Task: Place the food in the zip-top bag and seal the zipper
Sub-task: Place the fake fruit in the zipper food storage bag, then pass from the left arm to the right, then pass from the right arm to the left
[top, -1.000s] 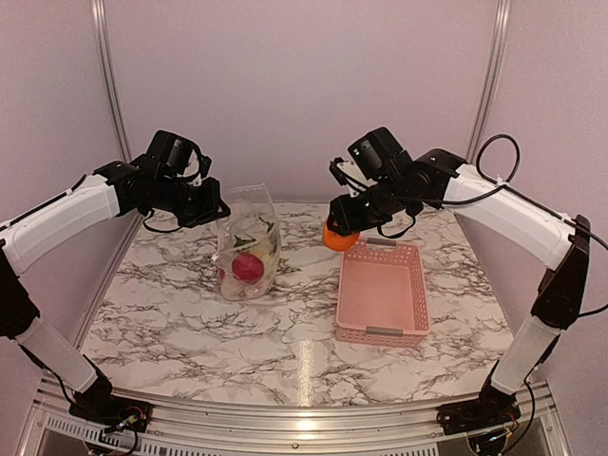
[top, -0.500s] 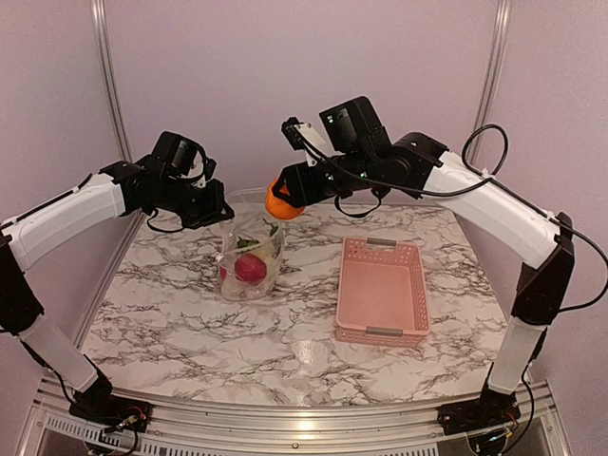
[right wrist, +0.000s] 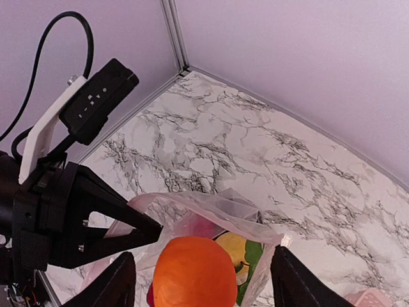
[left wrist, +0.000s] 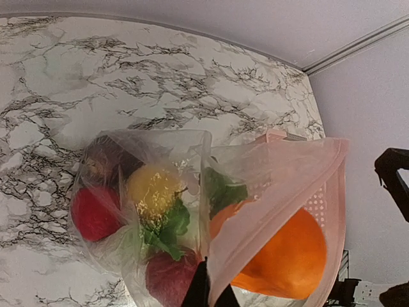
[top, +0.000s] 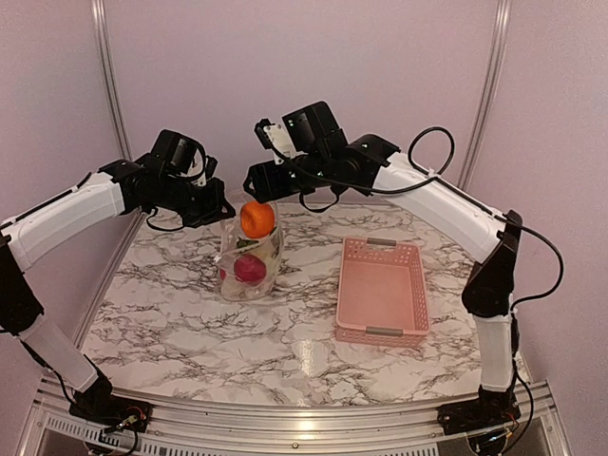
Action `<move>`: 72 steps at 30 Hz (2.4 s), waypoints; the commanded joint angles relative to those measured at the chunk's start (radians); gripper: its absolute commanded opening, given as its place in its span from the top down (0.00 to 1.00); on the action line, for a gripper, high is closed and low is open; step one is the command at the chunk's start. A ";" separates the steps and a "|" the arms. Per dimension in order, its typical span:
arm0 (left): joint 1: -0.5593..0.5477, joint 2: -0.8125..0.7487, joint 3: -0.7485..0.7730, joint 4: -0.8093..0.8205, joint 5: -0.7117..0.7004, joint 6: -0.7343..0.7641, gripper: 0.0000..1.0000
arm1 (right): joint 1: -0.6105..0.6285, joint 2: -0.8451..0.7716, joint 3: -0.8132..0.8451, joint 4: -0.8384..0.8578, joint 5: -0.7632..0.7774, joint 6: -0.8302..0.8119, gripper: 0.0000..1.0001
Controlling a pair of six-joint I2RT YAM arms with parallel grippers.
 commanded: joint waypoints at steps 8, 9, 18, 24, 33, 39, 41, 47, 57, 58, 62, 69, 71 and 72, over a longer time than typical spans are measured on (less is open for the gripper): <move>-0.003 -0.017 -0.006 -0.021 0.009 0.014 1.00 | 0.008 -0.183 -0.226 0.001 0.083 0.013 0.20; -0.003 -0.018 -0.007 -0.019 0.013 0.015 1.00 | 0.007 -0.193 -0.241 -0.006 0.089 0.013 0.20; -0.014 -0.005 -0.004 0.050 0.103 0.029 1.00 | 0.007 -0.151 -0.262 -0.086 0.071 0.070 0.25; -0.033 -0.004 0.000 0.076 0.132 0.064 1.00 | -0.029 -0.076 -0.182 -0.177 0.057 0.156 0.39; -0.109 -0.075 -0.020 0.145 0.061 0.312 0.73 | -0.113 -0.082 -0.210 -0.172 -0.171 0.262 0.89; -0.184 -0.407 -0.378 0.436 0.020 0.548 0.58 | -0.176 -0.199 -0.359 -0.133 -0.294 0.309 0.99; -0.202 -0.517 -0.509 0.498 0.032 0.594 0.57 | -0.193 -0.231 -0.435 -0.110 -0.339 0.327 1.00; -0.240 -0.721 -0.756 0.523 0.109 0.676 0.58 | -0.214 -0.280 -0.560 -0.046 -0.418 0.371 1.00; -0.251 -0.579 -0.831 0.762 0.115 0.780 0.54 | -0.215 -0.259 -0.554 -0.045 -0.464 0.374 1.00; -0.252 -0.555 -0.823 0.773 0.128 0.793 0.54 | -0.215 -0.258 -0.553 -0.048 -0.465 0.373 1.00; -0.268 -0.474 -0.790 0.774 0.143 0.868 0.46 | -0.215 -0.258 -0.550 -0.063 -0.462 0.370 1.00; -0.274 -0.395 -0.794 0.834 0.154 0.922 0.47 | -0.215 -0.268 -0.576 -0.065 -0.454 0.371 1.00; -0.280 -0.373 -0.799 0.874 0.153 0.918 0.48 | -0.215 -0.271 -0.583 -0.065 -0.454 0.372 1.00; -0.283 -0.362 -0.803 0.899 0.143 0.918 0.51 | -0.215 -0.271 -0.585 -0.064 -0.455 0.373 1.00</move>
